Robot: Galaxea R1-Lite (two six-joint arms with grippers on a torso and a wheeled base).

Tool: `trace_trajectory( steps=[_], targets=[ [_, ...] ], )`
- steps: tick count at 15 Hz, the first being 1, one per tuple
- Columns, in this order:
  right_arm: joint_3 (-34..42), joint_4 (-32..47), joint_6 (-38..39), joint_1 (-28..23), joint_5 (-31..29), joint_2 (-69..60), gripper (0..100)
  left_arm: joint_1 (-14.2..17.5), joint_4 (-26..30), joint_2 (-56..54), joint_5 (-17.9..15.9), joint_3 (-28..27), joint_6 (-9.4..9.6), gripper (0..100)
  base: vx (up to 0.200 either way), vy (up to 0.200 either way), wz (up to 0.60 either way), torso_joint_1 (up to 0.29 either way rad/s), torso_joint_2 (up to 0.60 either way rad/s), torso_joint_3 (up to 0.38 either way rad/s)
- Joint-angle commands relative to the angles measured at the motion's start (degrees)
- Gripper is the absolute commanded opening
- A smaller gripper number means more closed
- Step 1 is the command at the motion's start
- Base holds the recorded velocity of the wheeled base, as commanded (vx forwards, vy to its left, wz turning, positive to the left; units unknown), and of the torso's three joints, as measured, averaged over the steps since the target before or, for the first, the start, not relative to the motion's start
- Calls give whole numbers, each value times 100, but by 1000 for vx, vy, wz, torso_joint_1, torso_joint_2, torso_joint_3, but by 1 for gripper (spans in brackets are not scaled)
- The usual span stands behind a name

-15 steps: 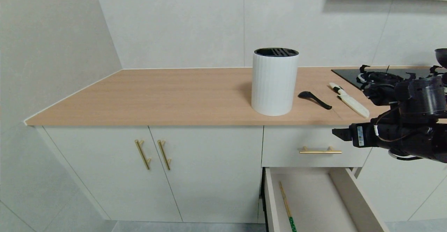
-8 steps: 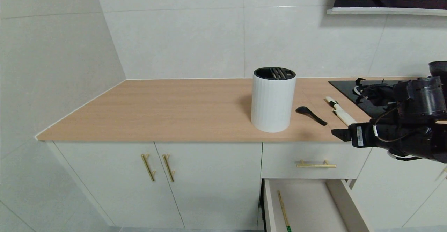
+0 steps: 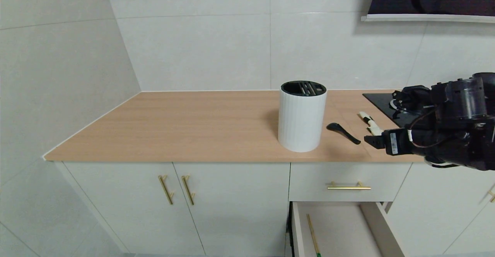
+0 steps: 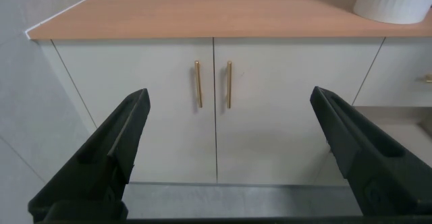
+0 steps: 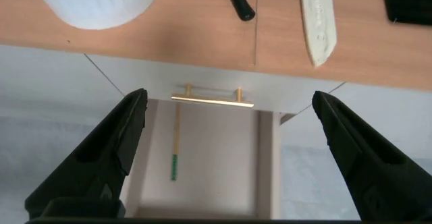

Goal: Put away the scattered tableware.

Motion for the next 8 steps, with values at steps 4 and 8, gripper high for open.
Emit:
trace_trajectory(
  steps=[4, 8],
  targets=[
    [-1737, -74, -73, -387, 256, 1542, 100, 0, 0, 1, 1, -6, 0, 100, 0, 0, 0, 0, 0, 0],
    [-2449, -109, -336, -880, 1601, 2245, 100, 0, 0, 1, 1, -6, 0, 100, 0, 0, 0, 0, 0, 0]
  ],
)
